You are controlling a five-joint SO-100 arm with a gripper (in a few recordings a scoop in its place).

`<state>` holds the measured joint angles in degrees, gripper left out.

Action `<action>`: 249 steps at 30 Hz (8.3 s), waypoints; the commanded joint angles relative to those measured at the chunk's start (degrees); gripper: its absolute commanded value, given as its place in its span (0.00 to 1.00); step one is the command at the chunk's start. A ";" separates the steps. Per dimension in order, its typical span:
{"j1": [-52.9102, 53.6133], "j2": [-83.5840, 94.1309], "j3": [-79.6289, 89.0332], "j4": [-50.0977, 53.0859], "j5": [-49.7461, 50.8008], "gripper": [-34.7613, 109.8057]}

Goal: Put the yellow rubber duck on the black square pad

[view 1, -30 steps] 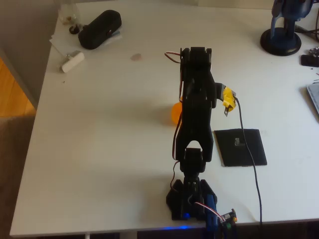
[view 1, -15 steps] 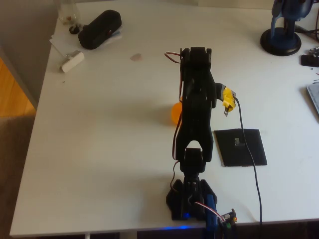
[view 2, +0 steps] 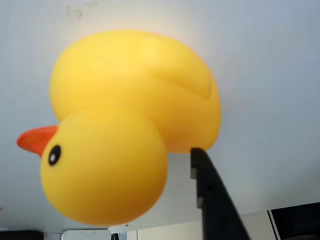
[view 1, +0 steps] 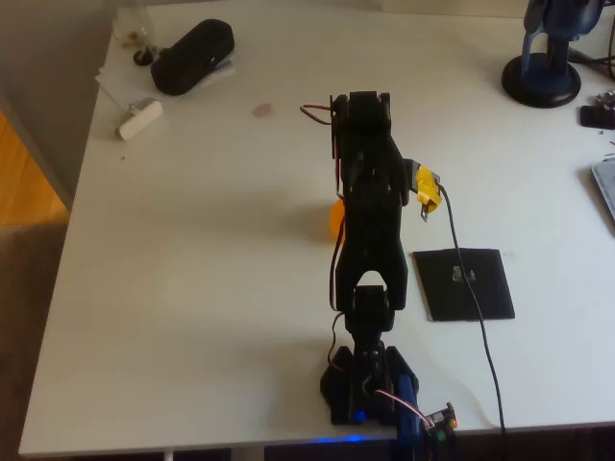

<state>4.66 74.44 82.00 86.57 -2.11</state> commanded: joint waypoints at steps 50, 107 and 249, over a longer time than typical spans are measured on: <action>1.93 0.88 0.70 0.44 0.18 0.43; 22.41 33.84 4.48 15.29 -6.15 0.34; 22.76 51.33 16.26 5.36 -12.39 0.54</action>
<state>33.22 122.87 100.20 91.58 -15.91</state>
